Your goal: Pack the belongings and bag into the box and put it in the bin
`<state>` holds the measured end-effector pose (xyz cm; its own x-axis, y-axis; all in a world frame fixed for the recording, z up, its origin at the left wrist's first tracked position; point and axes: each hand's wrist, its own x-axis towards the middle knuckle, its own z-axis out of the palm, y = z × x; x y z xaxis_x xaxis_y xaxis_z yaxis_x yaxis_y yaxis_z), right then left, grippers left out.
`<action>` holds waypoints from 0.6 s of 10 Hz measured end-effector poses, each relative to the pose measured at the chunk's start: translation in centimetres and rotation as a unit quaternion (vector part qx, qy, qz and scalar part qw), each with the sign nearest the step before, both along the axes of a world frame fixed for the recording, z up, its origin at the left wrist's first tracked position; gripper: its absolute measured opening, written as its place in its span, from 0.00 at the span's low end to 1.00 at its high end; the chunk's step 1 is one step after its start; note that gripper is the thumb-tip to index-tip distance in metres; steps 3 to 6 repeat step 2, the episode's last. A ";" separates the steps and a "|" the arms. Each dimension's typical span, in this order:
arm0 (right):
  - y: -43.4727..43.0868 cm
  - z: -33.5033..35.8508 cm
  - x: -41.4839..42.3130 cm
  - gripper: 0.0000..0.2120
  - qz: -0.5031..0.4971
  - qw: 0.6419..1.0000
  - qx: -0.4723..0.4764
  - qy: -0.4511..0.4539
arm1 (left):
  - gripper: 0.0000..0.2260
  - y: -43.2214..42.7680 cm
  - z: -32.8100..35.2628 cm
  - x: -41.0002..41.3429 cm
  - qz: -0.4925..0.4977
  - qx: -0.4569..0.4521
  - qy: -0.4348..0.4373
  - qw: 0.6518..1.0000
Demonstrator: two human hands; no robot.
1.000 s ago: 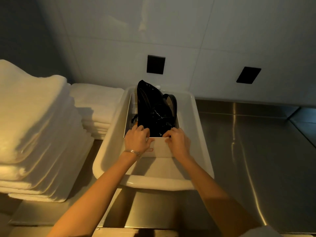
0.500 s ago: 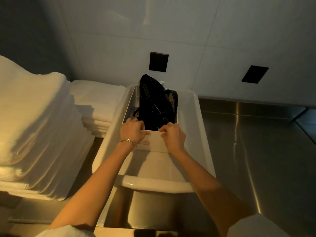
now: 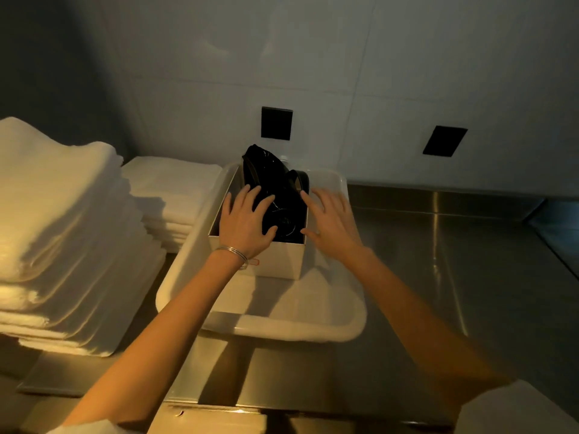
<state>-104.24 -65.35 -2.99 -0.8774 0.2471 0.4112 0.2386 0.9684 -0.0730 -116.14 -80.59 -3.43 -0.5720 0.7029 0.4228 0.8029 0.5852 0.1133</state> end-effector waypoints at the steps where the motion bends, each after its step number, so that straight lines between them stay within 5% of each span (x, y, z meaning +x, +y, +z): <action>1: 1.2 1.2 1.0 0.37 0.020 0.999 0.023 0.013 | 0.29 0.0 0.7 2.2 0.027 -0.033 0.000 0.999; 2: 2.9 1.0 1.9 0.36 0.049 0.998 0.030 -0.002 | 0.31 0.4 0.0 4.0 0.089 -0.057 -0.004 0.994; 6: 2.9 1.0 1.9 0.36 0.049 0.998 0.030 -0.002 | 0.31 0.4 0.0 4.0 0.089 -0.057 -0.004 0.994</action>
